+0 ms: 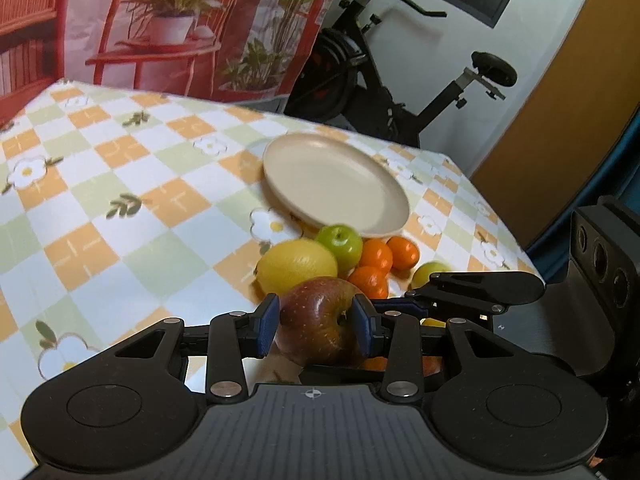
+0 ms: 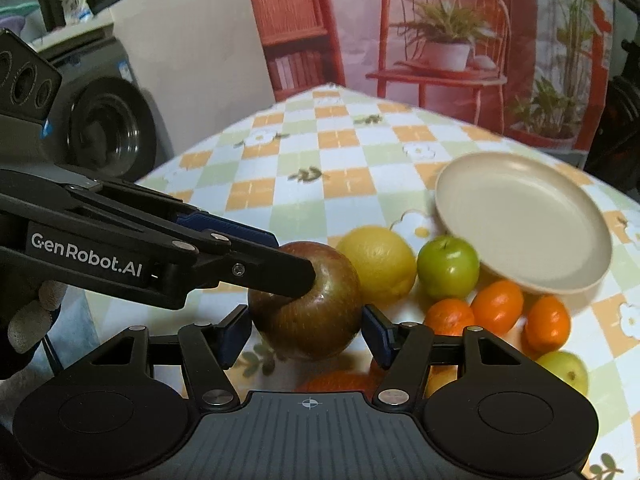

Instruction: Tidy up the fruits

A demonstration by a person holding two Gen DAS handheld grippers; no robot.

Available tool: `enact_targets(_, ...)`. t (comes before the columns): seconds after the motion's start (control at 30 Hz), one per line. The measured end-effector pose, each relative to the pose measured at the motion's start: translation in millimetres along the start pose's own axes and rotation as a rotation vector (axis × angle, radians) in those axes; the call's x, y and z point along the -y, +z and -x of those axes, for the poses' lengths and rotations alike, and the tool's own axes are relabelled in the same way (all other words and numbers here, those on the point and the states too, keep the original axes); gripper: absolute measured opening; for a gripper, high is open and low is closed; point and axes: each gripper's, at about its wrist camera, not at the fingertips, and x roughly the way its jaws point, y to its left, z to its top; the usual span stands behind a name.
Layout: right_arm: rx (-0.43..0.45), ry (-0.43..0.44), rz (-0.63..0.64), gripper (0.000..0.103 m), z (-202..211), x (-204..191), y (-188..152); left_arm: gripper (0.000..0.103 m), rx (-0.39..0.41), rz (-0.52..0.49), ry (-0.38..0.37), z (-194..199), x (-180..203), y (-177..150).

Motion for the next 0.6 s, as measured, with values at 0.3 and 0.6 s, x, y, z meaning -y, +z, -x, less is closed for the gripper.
enact_targets(0.3, 0.098, -0.013, -0.01, 0.056, 32, 25, 31, 0.042, 0.069, -0.076, -0.001, 5, 25, 42)
enact_targets(0.6, 0.144, -0.047, -0.021, 0.056, 43, 63, 59, 0.042, 0.083, -0.154, 0.006, -20, 45, 83)
